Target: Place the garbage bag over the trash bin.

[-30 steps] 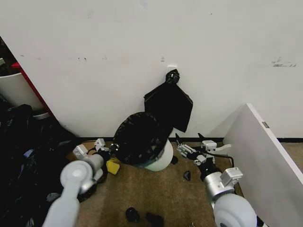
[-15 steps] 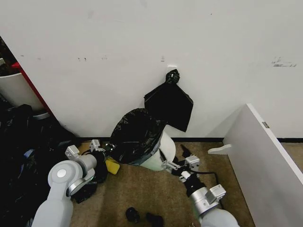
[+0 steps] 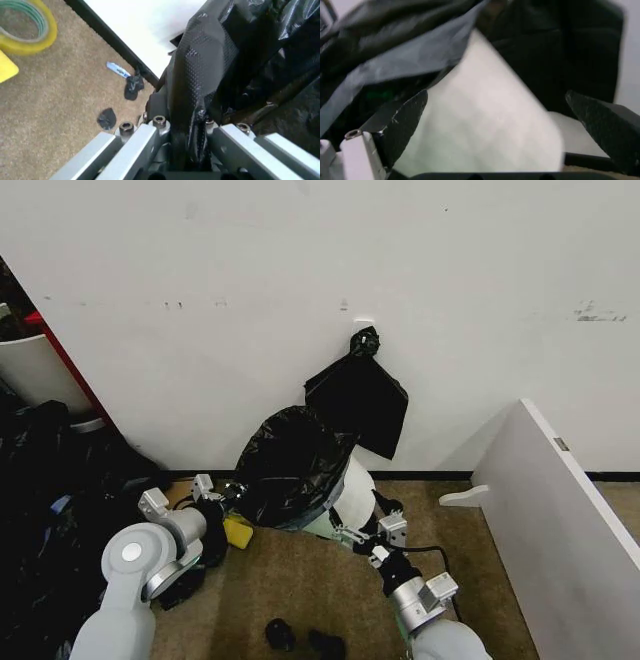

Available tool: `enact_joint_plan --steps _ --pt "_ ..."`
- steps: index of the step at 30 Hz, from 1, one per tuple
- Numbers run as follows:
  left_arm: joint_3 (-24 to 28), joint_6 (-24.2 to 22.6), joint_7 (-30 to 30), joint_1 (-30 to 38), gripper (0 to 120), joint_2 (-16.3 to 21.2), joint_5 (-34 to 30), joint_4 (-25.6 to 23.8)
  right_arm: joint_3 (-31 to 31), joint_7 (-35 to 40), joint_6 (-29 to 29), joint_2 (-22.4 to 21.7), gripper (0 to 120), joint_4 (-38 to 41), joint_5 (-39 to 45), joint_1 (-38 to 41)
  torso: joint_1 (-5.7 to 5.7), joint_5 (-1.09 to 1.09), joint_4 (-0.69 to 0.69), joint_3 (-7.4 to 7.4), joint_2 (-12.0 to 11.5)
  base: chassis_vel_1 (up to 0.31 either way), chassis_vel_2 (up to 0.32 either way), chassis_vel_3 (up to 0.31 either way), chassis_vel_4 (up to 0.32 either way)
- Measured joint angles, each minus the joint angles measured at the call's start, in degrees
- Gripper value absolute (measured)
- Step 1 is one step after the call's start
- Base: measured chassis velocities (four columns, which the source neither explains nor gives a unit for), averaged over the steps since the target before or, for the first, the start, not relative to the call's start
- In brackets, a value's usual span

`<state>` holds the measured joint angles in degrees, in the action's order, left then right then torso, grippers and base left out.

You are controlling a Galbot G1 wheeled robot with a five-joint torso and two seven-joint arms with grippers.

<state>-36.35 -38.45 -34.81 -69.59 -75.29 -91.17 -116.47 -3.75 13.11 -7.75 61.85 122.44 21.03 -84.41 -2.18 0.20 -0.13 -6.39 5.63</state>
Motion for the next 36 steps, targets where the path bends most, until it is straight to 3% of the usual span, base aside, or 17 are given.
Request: enact_joint_plan --steps 5,10,21,36 --pt "-0.36 0.15 0.46 0.27 1 0.46 0.05 0.02 -1.59 -1.69 -3.05 -1.44 100 4.49 12.05 -2.64 0.0 0.0 0.0 0.0 0.0 0.0 0.0 0.0 0.0" --pt "-0.22 0.15 0.79 0.25 1 0.22 0.21 0.27 0.09 -7.43 -4.69 -0.92 100 6.13 17.15 -3.1 0.0 0.0 0.0 0.0 0.0 0.0 0.0 0.0 0.0" --pt "0.21 0.23 1.08 -0.03 1 -0.09 0.1 -0.85 1.8 -9.99 -4.69 1.69 100 -0.31 10.53 -0.02 0.0 0.0 0.0 0.0 0.0 0.0 0.0 0.0 0.0" --pt "-0.14 0.15 1.05 -0.85 1 -0.08 -1.35 -3.04 1.11 -9.71 -4.72 2.46 100 -3.49 9.39 1.38 0.0 0.0 0.0 0.0 0.0 0.0 0.0 0.0 0.0"
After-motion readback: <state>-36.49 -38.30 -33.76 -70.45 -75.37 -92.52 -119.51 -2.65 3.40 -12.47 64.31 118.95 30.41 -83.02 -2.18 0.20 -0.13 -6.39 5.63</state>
